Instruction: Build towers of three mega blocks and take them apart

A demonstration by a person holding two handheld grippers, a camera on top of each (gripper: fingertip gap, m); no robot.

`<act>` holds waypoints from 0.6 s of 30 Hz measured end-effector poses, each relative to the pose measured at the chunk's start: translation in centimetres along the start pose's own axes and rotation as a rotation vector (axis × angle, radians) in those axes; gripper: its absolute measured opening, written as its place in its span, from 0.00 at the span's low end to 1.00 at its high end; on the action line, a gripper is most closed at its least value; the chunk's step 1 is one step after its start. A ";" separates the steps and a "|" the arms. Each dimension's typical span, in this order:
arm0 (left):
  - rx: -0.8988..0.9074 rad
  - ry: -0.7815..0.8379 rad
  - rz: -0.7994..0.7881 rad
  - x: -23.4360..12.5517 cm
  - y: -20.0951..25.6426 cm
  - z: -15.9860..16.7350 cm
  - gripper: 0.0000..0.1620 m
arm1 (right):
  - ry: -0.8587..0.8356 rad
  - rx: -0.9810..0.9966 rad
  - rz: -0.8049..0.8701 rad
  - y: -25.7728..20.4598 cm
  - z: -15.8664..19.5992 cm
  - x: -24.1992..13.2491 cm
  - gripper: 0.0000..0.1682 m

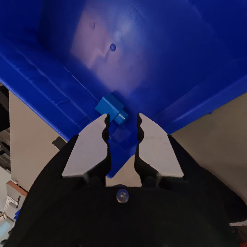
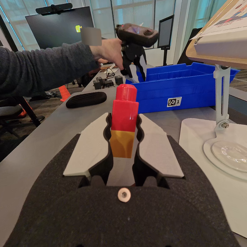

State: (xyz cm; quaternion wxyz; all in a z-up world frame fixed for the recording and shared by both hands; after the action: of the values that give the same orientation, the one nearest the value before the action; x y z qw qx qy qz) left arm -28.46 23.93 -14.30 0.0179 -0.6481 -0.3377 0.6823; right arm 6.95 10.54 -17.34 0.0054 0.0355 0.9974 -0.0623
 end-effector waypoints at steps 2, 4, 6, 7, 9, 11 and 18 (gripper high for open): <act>0.014 -0.029 -0.007 1.3 0.1 0.1 0.24 | 0.001 0.002 -0.001 0.0 0.0 0.0 0.21; 0.044 -0.075 -0.015 2.5 0.2 0.2 0.24 | 0.001 0.002 0.000 0.0 0.0 0.0 0.21; 0.066 -0.123 -0.039 3.3 0.2 0.2 0.24 | -0.001 0.001 -0.001 0.0 0.0 0.0 0.21; 0.069 -0.136 -0.042 3.6 0.2 0.1 0.25 | -0.003 0.000 -0.001 0.0 0.0 0.0 0.21; 0.077 -0.145 -0.044 4.0 0.2 -0.1 0.27 | -0.005 -0.001 -0.001 0.0 0.0 0.1 0.21; 0.098 -0.153 -0.063 4.2 0.1 -0.4 0.28 | -0.004 0.000 -0.001 0.0 0.0 0.0 0.21; 0.126 -0.171 -0.076 4.8 -0.4 -1.2 0.31 | -0.008 -0.003 0.000 0.0 0.0 0.1 0.21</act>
State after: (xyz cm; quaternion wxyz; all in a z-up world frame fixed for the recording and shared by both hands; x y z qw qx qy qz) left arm -28.30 27.02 -18.20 0.0557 -0.5720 -0.3186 0.7538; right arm 6.87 10.52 -17.36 0.0092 0.0352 0.9975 -0.0607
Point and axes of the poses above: each gripper's, where its closed fingertips meet, x out along the fingers, z out of its underside, y = z × x across the jaws, the point moved 9 cm from there along -x, back along the fingers, and after that the axes turned 10 degrees about -z, right-handed, at the moved point
